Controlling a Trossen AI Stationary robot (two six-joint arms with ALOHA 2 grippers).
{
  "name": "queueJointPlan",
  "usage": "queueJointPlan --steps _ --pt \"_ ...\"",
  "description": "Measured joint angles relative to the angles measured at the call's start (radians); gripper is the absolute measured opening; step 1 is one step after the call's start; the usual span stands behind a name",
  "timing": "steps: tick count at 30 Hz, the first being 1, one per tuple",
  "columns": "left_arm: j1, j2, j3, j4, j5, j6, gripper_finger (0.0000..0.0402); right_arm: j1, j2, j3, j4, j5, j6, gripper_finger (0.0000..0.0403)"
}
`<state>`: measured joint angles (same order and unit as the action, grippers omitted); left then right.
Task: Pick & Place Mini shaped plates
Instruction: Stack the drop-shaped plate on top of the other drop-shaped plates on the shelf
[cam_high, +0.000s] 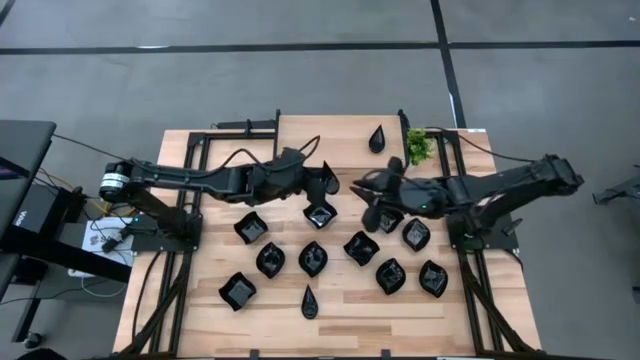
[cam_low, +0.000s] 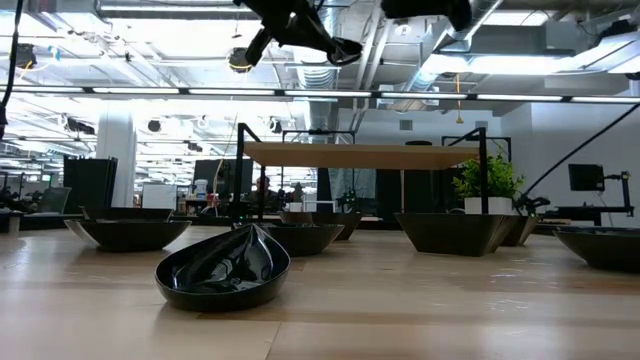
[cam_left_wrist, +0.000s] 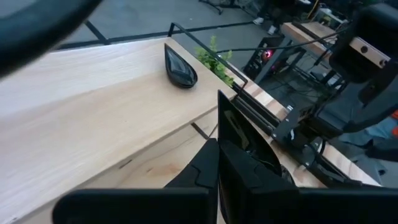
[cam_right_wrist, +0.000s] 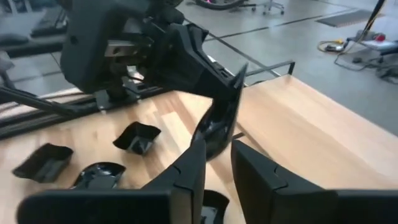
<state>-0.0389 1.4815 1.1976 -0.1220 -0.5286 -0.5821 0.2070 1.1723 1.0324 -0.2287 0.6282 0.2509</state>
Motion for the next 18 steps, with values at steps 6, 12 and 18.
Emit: queueJointPlan --steps 6,12,18 --pt "-0.016 0.000 0.000 0.010 -0.003 0.025 0.0006 -0.035 0.081 0.070 -0.005 -0.003 -0.026 0.0101" --pt "-0.052 0.000 0.000 0.015 -0.063 0.049 0.0006 -0.063 0.118 0.113 -0.026 -0.027 -0.025 0.0123" --pt "-0.059 0.000 0.000 0.018 -0.077 0.054 0.0007 -0.066 0.160 0.165 -0.043 -0.051 -0.049 0.0129"
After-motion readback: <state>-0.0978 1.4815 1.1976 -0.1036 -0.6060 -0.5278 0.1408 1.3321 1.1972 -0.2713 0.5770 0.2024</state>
